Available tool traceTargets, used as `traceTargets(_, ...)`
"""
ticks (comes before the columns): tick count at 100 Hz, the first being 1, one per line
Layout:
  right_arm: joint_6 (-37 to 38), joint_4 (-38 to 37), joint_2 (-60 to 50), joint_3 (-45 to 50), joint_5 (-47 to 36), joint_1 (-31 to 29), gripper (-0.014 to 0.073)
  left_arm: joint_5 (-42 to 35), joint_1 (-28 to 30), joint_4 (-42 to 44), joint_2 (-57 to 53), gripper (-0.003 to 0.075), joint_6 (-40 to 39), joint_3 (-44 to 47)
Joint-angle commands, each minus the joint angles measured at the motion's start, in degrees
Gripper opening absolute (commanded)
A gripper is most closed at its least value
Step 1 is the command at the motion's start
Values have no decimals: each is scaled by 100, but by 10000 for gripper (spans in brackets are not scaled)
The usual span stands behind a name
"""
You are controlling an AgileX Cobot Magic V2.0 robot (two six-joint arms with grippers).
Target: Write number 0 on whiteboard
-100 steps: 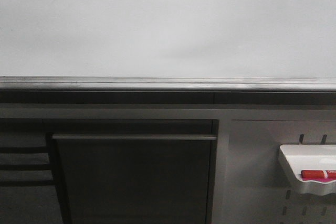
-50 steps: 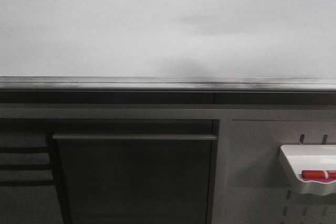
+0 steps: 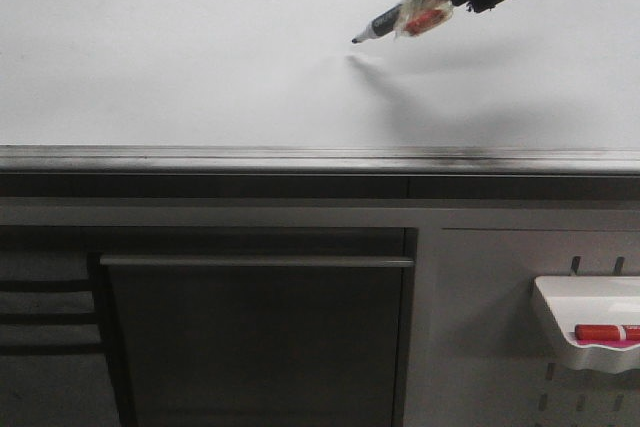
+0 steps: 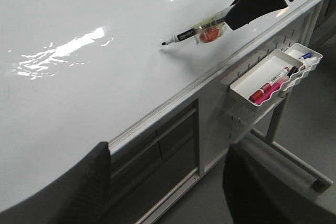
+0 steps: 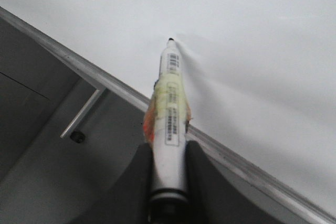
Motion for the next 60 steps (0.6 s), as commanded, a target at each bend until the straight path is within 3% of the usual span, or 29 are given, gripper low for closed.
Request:
traceTargets(1,-124,161,86,-420,-162,-31,-15,-461,9,-86,11,430,-77,-145)
traceTargets(29,-139,-315,939,-1090,1230,-19,-15,-461,9,-91,11,430,-77,-145)
traceTargets(60,109,-964,772,-1566,1510,-136,-15,-461,9,-91,11,429,-77,-145)
